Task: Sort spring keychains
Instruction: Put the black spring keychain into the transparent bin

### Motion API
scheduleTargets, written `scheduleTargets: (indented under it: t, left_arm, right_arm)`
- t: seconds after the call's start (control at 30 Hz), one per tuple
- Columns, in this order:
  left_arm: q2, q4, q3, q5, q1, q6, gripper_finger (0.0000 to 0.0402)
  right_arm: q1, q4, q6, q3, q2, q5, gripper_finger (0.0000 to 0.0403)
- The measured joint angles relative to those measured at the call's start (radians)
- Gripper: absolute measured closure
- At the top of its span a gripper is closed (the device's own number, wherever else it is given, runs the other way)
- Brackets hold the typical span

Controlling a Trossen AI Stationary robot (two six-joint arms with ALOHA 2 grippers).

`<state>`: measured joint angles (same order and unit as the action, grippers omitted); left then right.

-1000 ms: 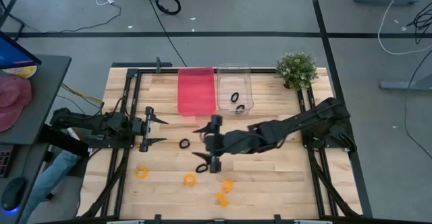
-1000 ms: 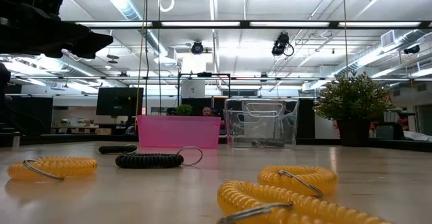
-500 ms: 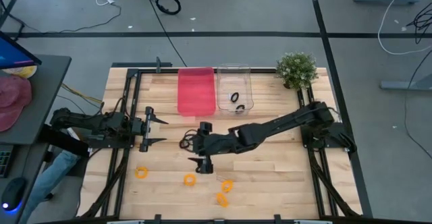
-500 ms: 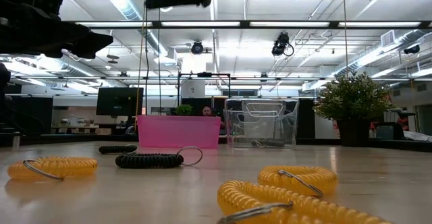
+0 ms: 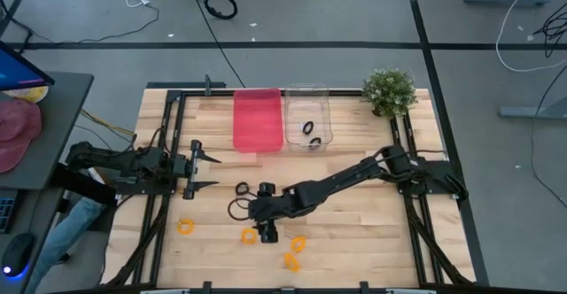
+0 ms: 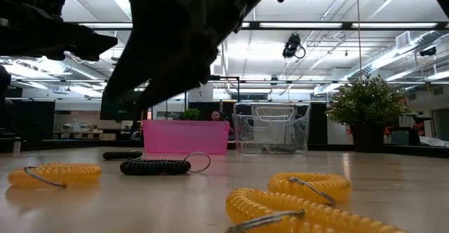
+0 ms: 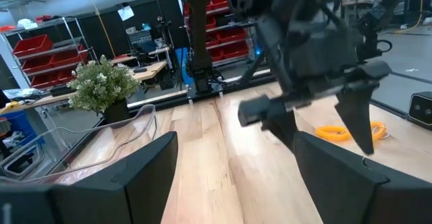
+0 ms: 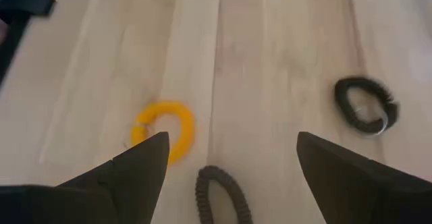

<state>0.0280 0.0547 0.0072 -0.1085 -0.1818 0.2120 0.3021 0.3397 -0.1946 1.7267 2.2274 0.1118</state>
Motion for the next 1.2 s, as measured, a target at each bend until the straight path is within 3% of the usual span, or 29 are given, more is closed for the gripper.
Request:
scheduleTargets:
  t: [0.37, 0.73, 0.9, 1.2]
  left_arm:
    - [0.000, 0.000, 0.000, 0.000, 0.000, 0.000, 0.0103]
    - [0.000, 0.000, 0.000, 0.000, 0.000, 0.000, 0.0103]
    - [0.000, 0.000, 0.000, 0.000, 0.000, 0.000, 0.0103]
    - [0.000, 0.000, 0.000, 0.000, 0.000, 0.000, 0.0103]
  right_arm:
    - [0.031, 0.090, -0.004, 0.000, 0.008, 0.003, 0.0073]
    - [0.022, -0.043, -0.064, -0.147, 0.010, 0.004, 0.0073]
    - [0.022, -0.067, -0.064, -0.182, 0.005, 0.063, 0.0073]
    - [0.022, -0.065, -0.067, -0.208, 0.004, 0.056, 0.0092]
